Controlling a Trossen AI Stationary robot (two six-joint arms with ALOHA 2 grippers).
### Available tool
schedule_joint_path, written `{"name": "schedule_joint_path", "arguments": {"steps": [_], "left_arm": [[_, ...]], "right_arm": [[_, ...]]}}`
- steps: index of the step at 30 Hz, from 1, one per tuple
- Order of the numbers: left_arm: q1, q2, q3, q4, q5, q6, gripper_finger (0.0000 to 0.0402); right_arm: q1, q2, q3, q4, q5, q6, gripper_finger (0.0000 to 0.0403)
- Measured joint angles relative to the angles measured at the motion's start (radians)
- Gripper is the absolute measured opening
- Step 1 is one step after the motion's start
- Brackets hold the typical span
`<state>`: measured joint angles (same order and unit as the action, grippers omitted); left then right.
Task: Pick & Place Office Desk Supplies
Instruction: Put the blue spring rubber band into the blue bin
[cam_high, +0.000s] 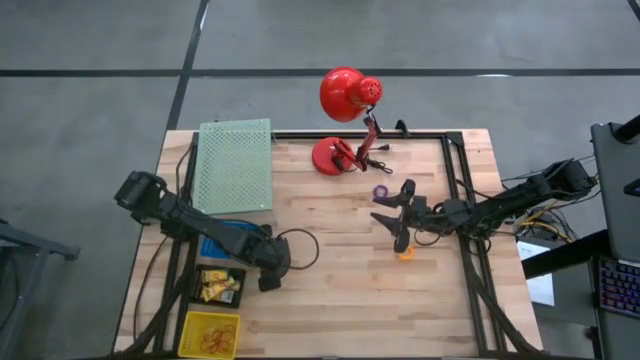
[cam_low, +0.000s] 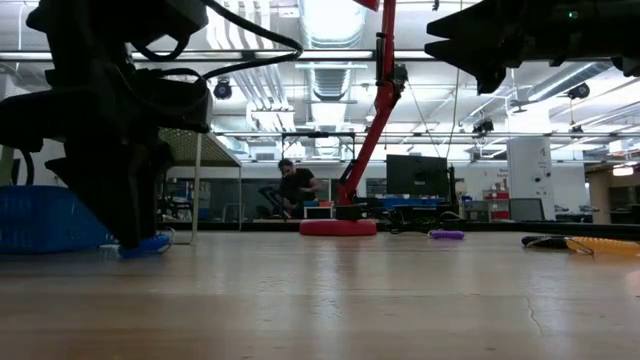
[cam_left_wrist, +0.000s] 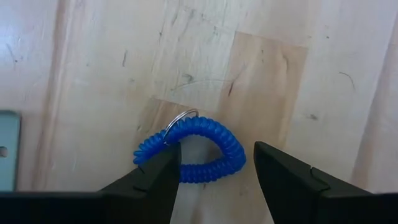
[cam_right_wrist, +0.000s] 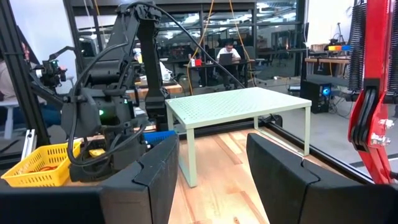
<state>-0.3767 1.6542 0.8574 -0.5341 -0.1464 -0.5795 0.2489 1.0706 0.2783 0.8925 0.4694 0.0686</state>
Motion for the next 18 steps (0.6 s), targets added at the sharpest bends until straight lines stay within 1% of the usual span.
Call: {"name": "schedule_joint_path", "arguments": {"steps": [9, 13, 16, 18], "left_arm": [[0.003, -0.003, -0.068, 0.093, 0.003, -0.009, 0.0204], [0.003, -0.005, -0.075, 0.101, 0.005, -0.017, 0.0204], [0.003, -0.005, -0.075, 0.101, 0.005, -0.015, 0.0195], [0.004, -0.005, -0.075, 0.101, 0.004, -0.011, 0.0181]], "right_arm": [[0.0, 0.0, 0.0, 0.0, 0.0, -0.001, 0.0185], [0.0, 0.0, 0.0, 0.0, 0.0, 0.001, 0.0185], [0.0, 0.0, 0.0, -0.001, 0.0, 0.0, 0.0185], [0.0, 0.0, 0.0, -0.001, 0.0, 0.002, 0.0185]]}}
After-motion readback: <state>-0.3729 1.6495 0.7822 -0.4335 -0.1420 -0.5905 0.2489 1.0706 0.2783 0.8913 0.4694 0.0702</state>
